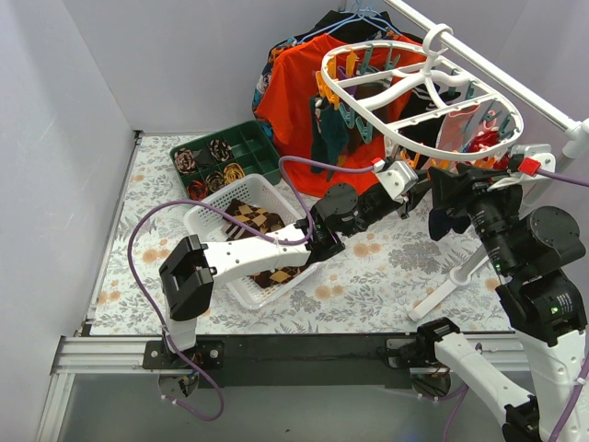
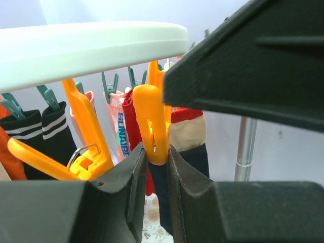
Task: Clip the socks to the hanger
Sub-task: Open the clamp at the hanger.
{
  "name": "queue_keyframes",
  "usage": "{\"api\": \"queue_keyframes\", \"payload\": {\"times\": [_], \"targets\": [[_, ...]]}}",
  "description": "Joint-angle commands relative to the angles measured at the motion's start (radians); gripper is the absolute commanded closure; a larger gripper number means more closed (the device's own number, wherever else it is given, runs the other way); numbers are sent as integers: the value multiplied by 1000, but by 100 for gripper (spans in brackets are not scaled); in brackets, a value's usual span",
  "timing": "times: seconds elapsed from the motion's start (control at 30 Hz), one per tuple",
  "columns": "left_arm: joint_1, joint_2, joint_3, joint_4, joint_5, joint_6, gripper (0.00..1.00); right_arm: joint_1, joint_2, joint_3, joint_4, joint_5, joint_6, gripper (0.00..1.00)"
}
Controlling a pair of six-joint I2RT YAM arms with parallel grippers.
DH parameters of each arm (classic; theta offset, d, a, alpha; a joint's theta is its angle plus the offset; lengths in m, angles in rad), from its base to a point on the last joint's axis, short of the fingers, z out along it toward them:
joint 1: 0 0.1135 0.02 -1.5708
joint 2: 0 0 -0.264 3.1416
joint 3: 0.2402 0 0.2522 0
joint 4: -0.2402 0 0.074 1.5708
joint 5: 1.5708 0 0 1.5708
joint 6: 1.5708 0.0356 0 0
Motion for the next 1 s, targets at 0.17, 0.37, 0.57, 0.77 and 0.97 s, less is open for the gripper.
{"api": "queue_keyframes", "payload": {"times": [0.17, 0.37, 0.57, 0.77, 0.97], "targets": [[2, -41, 30, -28, 8, -17, 100, 7, 59, 26, 31, -1, -6, 38], [2, -47, 24, -33, 21, -27, 100, 7, 79, 19, 59, 5, 2, 42], [2, -46, 24, -54, 25, -36, 100, 7, 87, 25, 77, 16, -2, 55], [2, -64, -7, -53, 25, -42, 89, 7, 80, 9, 83, 23, -4, 79], [2, -85, -59, -47, 5, -44, 61, 7, 68, -15, 86, 27, -4, 90]]}}
